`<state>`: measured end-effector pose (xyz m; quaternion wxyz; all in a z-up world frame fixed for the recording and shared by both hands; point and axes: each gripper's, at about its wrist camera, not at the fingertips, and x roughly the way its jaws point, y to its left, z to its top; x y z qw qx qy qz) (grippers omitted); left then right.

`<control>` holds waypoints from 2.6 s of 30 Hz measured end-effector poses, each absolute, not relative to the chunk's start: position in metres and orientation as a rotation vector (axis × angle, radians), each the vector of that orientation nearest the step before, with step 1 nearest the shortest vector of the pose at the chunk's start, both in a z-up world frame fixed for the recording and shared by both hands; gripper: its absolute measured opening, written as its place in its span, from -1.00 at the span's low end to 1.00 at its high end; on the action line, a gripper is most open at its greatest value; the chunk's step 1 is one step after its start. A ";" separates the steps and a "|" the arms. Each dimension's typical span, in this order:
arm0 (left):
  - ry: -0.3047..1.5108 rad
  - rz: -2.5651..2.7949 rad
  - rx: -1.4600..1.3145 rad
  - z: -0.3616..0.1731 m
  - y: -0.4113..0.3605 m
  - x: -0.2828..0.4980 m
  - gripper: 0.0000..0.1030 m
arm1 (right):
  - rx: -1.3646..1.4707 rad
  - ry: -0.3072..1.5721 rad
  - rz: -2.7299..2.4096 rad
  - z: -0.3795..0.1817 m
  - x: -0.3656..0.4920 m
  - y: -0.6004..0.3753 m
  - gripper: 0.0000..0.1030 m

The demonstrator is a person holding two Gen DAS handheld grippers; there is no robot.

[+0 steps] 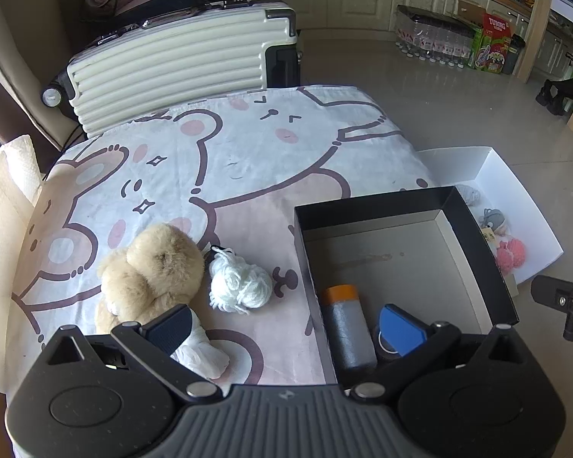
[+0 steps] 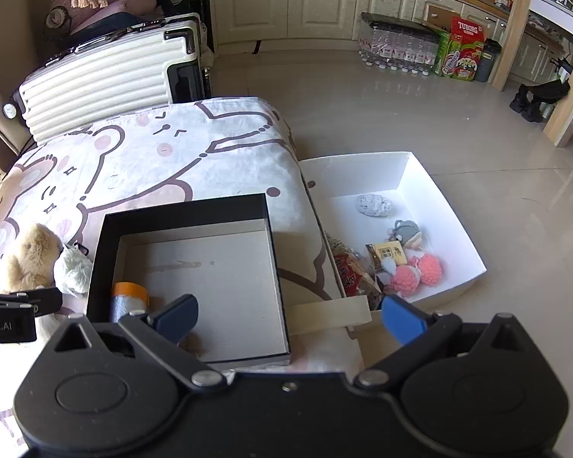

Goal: Organize objects

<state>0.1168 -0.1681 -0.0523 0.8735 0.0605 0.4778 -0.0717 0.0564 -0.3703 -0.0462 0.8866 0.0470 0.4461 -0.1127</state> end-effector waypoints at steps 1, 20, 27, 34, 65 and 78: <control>0.998 -0.153 0.126 -0.052 -0.169 0.117 1.00 | 0.098 0.927 -0.236 -0.046 0.056 -0.371 1.00; 0.997 -0.088 0.103 -0.051 -0.127 0.121 1.00 | 0.076 0.934 -0.183 -0.054 0.073 -0.342 1.00; 0.994 -0.029 0.084 -0.047 -0.092 0.119 1.00 | 0.065 0.930 -0.131 -0.053 0.086 -0.313 1.00; 0.992 0.029 0.071 -0.044 -0.057 0.114 1.00 | 0.046 0.929 -0.067 -0.053 0.097 -0.279 1.00; 1.018 0.111 0.002 -0.048 0.013 0.108 1.00 | 0.011 0.913 0.077 -0.054 0.122 -0.201 1.00; 1.083 0.066 -0.038 -0.075 0.010 0.134 0.96 | 0.004 0.915 0.178 -0.063 0.144 -0.188 0.67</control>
